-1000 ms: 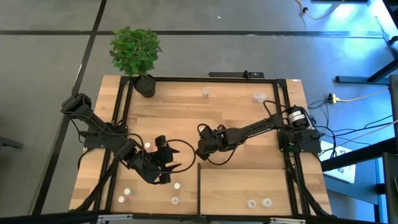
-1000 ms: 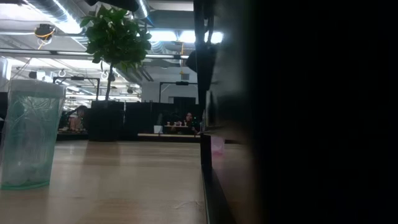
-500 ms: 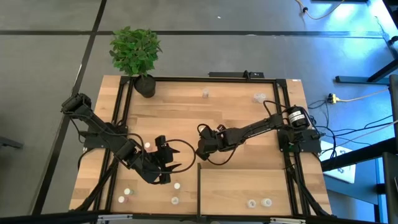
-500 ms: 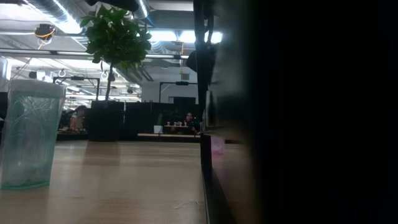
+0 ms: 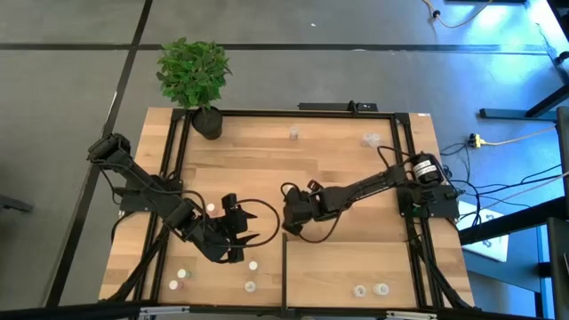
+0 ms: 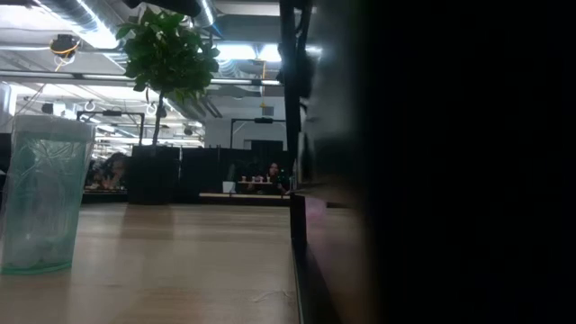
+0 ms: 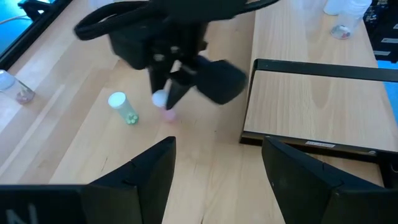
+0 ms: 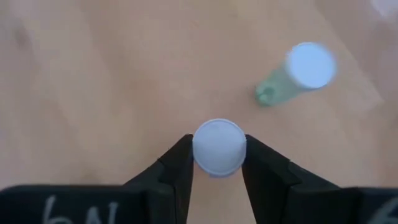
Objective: Pick and place medicine bottles onto shelf by color
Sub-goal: Put the right pink pill bottle on the shelf
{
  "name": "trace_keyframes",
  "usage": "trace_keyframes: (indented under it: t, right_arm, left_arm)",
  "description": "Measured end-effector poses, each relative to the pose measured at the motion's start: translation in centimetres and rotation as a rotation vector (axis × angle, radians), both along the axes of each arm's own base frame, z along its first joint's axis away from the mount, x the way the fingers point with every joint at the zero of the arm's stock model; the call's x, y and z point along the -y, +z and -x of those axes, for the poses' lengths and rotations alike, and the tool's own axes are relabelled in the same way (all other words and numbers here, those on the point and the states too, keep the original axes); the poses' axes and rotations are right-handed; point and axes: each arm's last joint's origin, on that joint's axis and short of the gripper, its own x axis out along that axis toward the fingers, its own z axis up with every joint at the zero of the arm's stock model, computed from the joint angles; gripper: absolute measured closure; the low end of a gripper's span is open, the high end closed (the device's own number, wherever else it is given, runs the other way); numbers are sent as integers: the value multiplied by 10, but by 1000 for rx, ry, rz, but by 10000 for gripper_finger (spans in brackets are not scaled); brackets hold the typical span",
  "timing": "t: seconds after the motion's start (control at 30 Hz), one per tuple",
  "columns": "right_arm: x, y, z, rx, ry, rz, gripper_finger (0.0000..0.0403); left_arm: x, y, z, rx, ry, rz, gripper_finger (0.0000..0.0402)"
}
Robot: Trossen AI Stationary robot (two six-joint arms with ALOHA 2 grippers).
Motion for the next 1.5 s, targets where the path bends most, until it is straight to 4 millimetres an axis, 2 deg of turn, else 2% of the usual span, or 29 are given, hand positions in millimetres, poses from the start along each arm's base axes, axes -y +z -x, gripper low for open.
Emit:
trace_keyframes:
  t: [0.5,1.0,1.37,1.5]
  right_arm:
    - [-33,63,15,-208,162,98,282]
    - [-63,128,38,-284,304,127,282]
    - [-77,173,82,-203,334,37,282]
    - [-92,176,94,-200,413,44,281]
  left_arm:
    - [1,0,1,-4,-7,1,169]
    - [13,0,9,2,-57,5,169]
    - [20,0,13,5,-83,9,169]
    - [20,1,13,8,-83,11,169]
